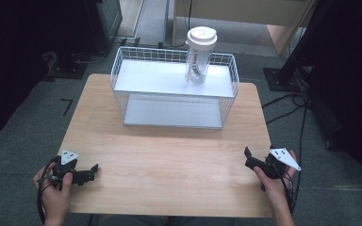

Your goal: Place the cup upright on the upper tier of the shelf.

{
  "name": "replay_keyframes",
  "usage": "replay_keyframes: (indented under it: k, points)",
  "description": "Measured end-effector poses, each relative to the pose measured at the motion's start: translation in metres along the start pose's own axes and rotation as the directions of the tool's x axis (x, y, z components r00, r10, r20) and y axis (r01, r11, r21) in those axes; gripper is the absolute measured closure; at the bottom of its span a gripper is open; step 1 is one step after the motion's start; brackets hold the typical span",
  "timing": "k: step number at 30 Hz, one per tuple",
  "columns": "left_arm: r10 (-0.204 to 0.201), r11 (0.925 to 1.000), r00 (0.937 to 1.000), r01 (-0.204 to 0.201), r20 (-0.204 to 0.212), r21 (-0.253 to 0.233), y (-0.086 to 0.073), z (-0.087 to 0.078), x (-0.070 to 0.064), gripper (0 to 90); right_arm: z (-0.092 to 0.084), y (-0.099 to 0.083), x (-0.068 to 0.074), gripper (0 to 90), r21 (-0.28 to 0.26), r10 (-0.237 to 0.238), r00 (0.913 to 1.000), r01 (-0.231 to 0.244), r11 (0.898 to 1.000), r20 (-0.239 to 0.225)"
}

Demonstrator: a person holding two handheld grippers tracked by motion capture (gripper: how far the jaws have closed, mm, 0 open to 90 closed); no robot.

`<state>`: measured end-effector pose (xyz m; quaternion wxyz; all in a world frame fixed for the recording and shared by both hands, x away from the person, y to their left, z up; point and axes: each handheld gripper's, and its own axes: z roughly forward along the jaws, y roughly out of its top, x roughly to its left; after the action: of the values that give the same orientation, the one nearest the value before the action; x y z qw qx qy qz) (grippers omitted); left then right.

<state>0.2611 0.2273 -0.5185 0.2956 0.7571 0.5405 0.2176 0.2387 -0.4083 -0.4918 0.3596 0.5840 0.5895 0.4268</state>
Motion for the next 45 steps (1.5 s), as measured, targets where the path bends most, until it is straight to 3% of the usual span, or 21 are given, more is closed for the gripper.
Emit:
replay_keyframes:
  k: [19, 28, 30, 31, 33, 38, 39, 40, 41, 42, 45]
  points:
    - [0.000, 1.0000, 1.0000, 0.000, 0.000, 0.000, 0.000, 0.000, 0.000, 0.0, -0.011, -0.033, -0.012, 0.0, 0.103, 0.008, 0.9997, -0.011, 0.995, 0.025]
    - [0.000, 1.0000, 1.0000, 0.000, 0.000, 0.000, 0.000, 0.000, 0.000, 0.0, -0.020, -0.037, -0.017, 0.0, 0.132, -0.013, 0.9992, 0.008, 0.991, 0.037]
    - [0.000, 1.0000, 1.0000, 0.000, 0.000, 0.000, 0.000, 0.000, 0.000, 0.0, -0.020, -0.037, -0.019, 0.0, 0.159, -0.018, 0.9989, 0.011, 0.987, 0.044]
    - [0.000, 1.0000, 1.0000, 0.000, 0.000, 0.000, 0.000, 0.000, 0.000, 0.0, -0.020, -0.038, -0.021, 0.0, 0.198, -0.030, 0.9976, 0.017, 0.980, 0.063]
    - [0.000, 1.0000, 1.0000, 0.000, 0.000, 0.000, 0.000, 0.000, 0.000, 0.0, -0.019, -0.038, -0.022, 0.0, 0.214, -0.033, 0.9973, 0.018, 0.977, 0.065]
    - [0.000, 1.0000, 1.0000, 0.000, 0.000, 0.000, 0.000, 0.000, 0.000, 0.0, -0.018, -0.039, -0.021, 0.0, 0.272, -0.054, 0.9978, 0.042, 0.961, 0.038]
    - [0.000, 1.0000, 1.0000, 0.000, 0.000, 0.000, 0.000, 0.000, 0.000, 0.0, -0.016, -0.040, -0.019, 0.0, 0.311, -0.069, 0.9972, 0.056, 0.949, 0.030]
    - [0.000, 1.0000, 1.0000, 0.000, 0.000, 0.000, 0.000, 0.000, 0.000, 0.0, -0.016, -0.040, -0.019, 0.0, 0.311, -0.069, 0.9972, 0.056, 0.949, 0.030]
    - [0.000, 1.0000, 1.0000, 0.000, 0.000, 0.000, 0.000, 0.000, 0.000, 0.0, -0.013, -0.040, -0.017, 0.0, 0.356, -0.075, 0.9969, 0.061, 0.932, 0.024]
    - [0.000, 1.0000, 1.0000, 0.000, 0.000, 0.000, 0.000, 0.000, 0.000, 0.0, -0.012, -0.041, -0.016, 0.0, 0.376, -0.073, 0.9971, 0.060, 0.925, 0.021]
    - [0.000, 1.0000, 1.0000, 0.000, 0.000, 0.000, 0.000, 0.000, 0.000, 0.0, -0.011, -0.041, -0.017, 0.0, 0.384, -0.058, 0.9983, 0.049, 0.922, 0.010]
